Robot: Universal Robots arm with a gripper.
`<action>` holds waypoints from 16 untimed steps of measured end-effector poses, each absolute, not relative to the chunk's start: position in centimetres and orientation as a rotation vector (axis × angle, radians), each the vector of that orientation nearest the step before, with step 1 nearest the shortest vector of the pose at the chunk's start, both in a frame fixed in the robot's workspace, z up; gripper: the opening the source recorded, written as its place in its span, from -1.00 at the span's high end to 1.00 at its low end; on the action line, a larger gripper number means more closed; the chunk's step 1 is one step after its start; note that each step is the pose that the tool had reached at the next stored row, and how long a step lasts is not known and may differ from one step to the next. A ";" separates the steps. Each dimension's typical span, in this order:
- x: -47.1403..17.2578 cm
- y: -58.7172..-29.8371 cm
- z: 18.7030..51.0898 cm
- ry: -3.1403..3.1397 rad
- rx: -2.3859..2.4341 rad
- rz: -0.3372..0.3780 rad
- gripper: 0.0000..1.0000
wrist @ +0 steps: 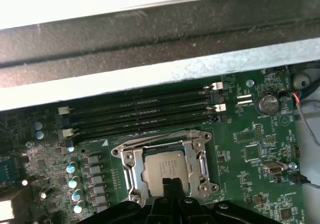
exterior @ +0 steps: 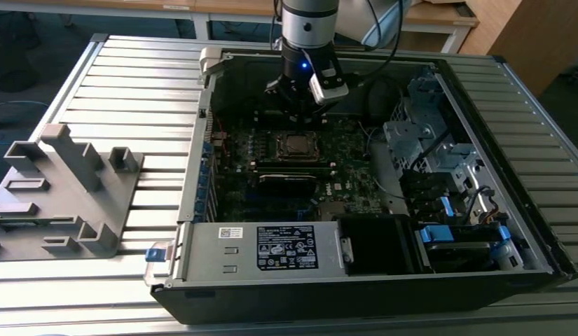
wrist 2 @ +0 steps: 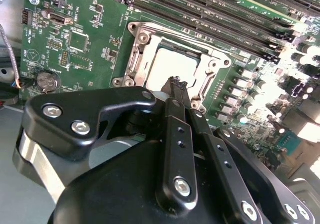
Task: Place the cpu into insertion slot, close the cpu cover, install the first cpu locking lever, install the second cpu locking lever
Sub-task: 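Install the second cpu locking lever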
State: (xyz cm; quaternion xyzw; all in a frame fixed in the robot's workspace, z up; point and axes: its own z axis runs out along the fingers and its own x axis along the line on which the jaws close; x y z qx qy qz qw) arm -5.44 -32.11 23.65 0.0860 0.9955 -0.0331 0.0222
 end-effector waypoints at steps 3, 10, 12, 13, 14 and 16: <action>-5.4 -32.1 23.7 3.092 0.266 -0.104 0.80; -5.4 -32.1 23.6 3.095 0.235 -0.095 0.80; -5.4 -32.1 23.6 3.096 0.226 -0.077 0.80; -5.4 -32.1 23.6 3.098 0.224 -0.058 0.80; -5.4 -32.1 23.6 3.100 0.223 -0.032 0.80; -5.4 -32.1 23.6 3.102 0.223 0.014 0.80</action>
